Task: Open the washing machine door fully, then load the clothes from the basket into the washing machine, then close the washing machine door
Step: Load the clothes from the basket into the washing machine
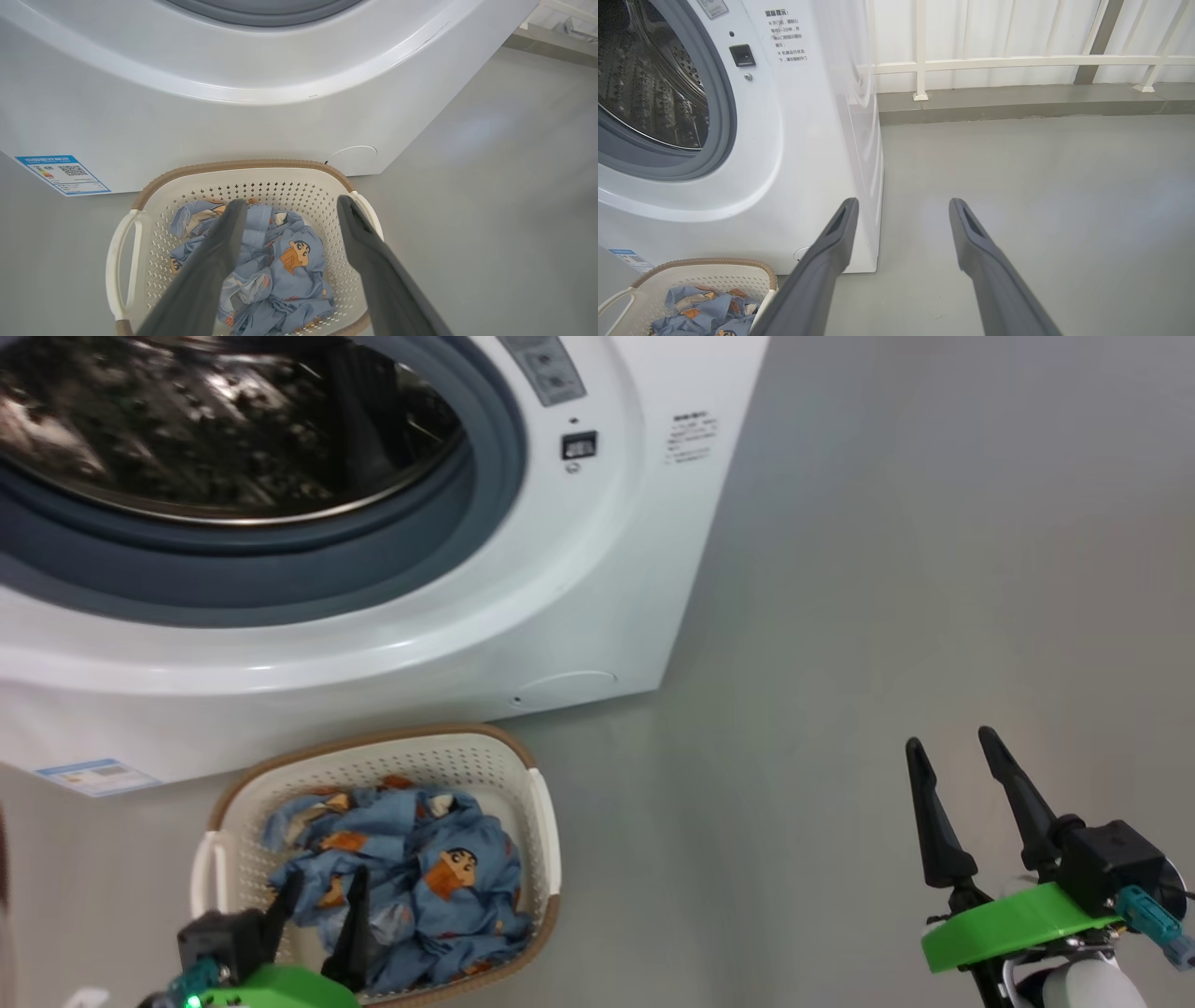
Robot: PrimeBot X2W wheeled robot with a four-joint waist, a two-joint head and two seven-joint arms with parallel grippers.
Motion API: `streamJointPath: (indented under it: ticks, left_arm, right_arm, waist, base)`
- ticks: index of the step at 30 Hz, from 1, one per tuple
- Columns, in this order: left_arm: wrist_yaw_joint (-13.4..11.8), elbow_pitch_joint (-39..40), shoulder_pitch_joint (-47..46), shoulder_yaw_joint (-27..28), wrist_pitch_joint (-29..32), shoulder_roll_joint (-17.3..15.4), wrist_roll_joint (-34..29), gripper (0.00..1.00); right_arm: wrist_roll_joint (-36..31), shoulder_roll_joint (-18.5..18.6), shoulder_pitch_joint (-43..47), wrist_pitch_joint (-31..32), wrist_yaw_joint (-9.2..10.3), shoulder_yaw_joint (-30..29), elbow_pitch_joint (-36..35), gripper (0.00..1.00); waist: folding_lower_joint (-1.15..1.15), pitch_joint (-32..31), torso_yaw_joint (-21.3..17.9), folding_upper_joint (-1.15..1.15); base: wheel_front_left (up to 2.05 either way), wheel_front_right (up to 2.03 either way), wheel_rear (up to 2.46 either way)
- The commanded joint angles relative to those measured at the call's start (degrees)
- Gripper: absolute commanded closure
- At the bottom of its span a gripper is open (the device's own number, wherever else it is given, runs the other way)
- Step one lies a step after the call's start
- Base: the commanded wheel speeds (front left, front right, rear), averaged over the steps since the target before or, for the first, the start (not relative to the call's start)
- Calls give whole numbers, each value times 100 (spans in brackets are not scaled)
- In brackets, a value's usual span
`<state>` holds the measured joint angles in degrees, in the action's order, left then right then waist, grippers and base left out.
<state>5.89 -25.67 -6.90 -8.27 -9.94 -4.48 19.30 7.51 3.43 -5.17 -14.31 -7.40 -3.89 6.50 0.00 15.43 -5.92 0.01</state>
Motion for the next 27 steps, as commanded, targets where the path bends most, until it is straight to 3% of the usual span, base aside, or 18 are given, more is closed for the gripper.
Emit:
streamJointPath:
  ticks: [1,17,27]
  left_arm:
    - [62,-123,-324,103,51,-205,5,0]
    - [153,-1860,-1651,-261,814,-647,414,0]
    - [158,-2894,-2444,-636,892,-953,683,0]
  right_arm:
    - [-23,-16,-181,-69,-9,203,-177,0]
    - [283,-54,-626,-69,-9,399,-351,0]
    - [413,-55,-912,-69,-9,443,-499,0]
  waist:
    - [0,449,-450,-1]
    - [0,1340,-1058,-1]
    - [0,1945,-1307,-1]
  base:
    - [0,0,0]
    - [0,0,0]
    - [0,0,0]
